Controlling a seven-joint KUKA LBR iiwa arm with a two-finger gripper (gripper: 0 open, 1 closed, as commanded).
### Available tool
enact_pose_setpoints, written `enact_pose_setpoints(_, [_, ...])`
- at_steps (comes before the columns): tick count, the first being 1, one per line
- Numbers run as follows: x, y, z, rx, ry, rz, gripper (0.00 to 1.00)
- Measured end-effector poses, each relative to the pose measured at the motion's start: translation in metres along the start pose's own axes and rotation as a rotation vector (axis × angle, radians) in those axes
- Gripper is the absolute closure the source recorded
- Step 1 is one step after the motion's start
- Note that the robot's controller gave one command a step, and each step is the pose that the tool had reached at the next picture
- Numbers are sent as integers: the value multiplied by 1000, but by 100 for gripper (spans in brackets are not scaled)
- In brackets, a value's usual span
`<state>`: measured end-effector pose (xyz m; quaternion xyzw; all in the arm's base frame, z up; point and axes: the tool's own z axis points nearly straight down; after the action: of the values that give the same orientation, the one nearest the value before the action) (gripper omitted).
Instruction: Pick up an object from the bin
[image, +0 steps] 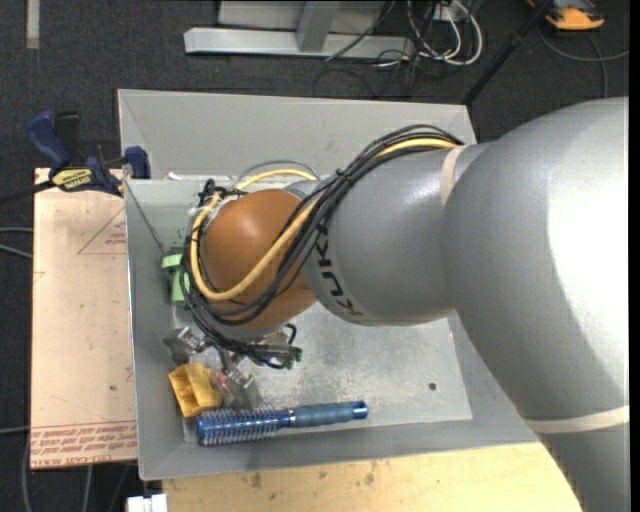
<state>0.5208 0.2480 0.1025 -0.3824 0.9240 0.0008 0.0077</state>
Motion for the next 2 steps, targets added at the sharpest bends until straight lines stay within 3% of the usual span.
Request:
enact_pose_setpoints(1, [8, 7, 22, 23, -17, -180, 0])
enact_pose_setpoints(2, [10, -1, 30, 2, 1, -420, 0])
